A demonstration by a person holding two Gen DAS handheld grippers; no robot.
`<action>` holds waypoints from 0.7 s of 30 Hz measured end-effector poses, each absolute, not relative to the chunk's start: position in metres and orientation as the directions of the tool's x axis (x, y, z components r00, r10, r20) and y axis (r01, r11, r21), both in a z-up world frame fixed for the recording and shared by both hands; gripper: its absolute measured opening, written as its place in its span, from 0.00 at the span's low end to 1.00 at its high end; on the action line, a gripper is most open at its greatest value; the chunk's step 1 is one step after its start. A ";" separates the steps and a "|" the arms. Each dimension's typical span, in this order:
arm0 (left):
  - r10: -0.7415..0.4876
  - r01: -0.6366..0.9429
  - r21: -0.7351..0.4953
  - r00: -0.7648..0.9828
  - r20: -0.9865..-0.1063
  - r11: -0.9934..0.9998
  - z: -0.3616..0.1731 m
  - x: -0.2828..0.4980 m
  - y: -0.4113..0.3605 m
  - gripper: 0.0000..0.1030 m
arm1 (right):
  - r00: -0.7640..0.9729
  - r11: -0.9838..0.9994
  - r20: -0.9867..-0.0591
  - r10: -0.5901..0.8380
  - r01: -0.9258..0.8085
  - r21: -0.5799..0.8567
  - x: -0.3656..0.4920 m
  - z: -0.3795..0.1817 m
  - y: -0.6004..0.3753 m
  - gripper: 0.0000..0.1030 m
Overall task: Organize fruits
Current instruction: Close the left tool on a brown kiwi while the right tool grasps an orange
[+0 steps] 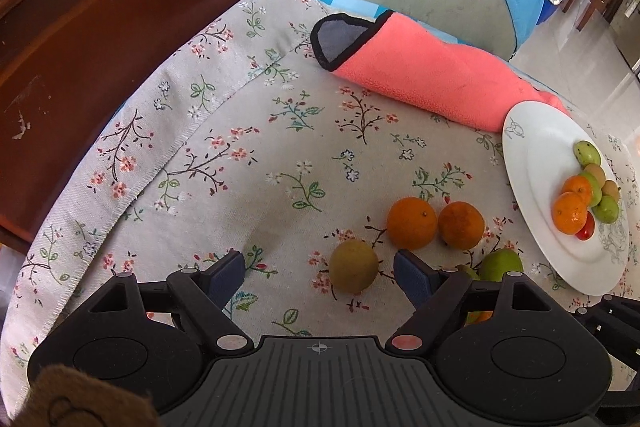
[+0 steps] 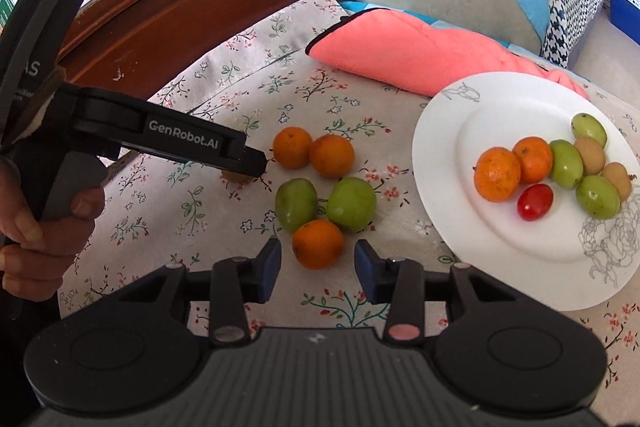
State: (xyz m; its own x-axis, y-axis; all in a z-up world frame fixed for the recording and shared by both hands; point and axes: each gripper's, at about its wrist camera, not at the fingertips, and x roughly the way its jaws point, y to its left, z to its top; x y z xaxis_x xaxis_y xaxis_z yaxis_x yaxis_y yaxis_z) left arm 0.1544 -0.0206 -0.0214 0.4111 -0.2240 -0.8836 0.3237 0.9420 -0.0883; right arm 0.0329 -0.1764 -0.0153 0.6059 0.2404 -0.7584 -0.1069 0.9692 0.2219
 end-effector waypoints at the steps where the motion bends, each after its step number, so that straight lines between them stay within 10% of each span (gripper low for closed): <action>1: -0.225 0.322 -0.090 0.409 -0.885 0.942 -0.023 0.155 -0.020 0.80 | 0.604 0.969 -0.760 0.240 -0.109 0.220 0.033 -0.015 -0.176 0.40; 12: -0.203 0.384 -0.011 0.462 -0.863 0.923 -0.028 0.143 -0.030 0.76 | 0.606 0.976 -0.765 0.219 -0.123 0.182 0.034 -0.018 -0.168 0.40; 21: -0.225 0.433 0.017 0.502 -0.835 0.901 -0.027 0.134 -0.037 0.45 | 0.614 0.978 -0.762 0.209 -0.125 0.167 0.033 -0.018 -0.167 0.32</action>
